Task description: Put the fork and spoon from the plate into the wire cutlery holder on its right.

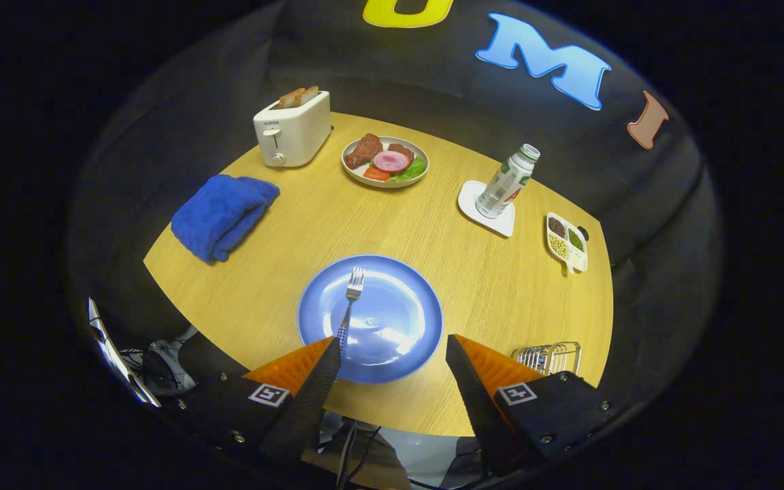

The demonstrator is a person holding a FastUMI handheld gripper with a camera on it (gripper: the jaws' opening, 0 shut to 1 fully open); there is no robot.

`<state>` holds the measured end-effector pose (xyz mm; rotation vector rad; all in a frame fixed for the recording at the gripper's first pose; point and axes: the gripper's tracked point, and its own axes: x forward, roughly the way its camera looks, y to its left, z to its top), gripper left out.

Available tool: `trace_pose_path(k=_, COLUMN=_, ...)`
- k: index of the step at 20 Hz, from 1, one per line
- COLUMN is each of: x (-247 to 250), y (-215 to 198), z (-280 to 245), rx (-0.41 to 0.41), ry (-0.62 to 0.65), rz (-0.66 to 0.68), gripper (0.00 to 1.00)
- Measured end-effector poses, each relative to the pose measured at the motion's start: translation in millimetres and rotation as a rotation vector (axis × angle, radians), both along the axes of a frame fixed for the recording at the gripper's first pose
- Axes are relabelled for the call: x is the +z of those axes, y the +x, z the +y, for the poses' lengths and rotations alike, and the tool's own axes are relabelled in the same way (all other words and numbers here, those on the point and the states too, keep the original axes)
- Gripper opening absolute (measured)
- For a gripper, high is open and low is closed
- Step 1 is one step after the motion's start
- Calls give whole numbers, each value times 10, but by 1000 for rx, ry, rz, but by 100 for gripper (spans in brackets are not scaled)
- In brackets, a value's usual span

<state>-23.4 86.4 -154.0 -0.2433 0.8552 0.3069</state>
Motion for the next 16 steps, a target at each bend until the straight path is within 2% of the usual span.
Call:
trace_pose_path(k=8, x=-385, y=-9, z=347, rx=-29, ry=68, rz=62, gripper=95)
trace_pose_path(k=16, x=-1011, y=-47, z=381, rx=-52, ry=32, rz=207, gripper=96)
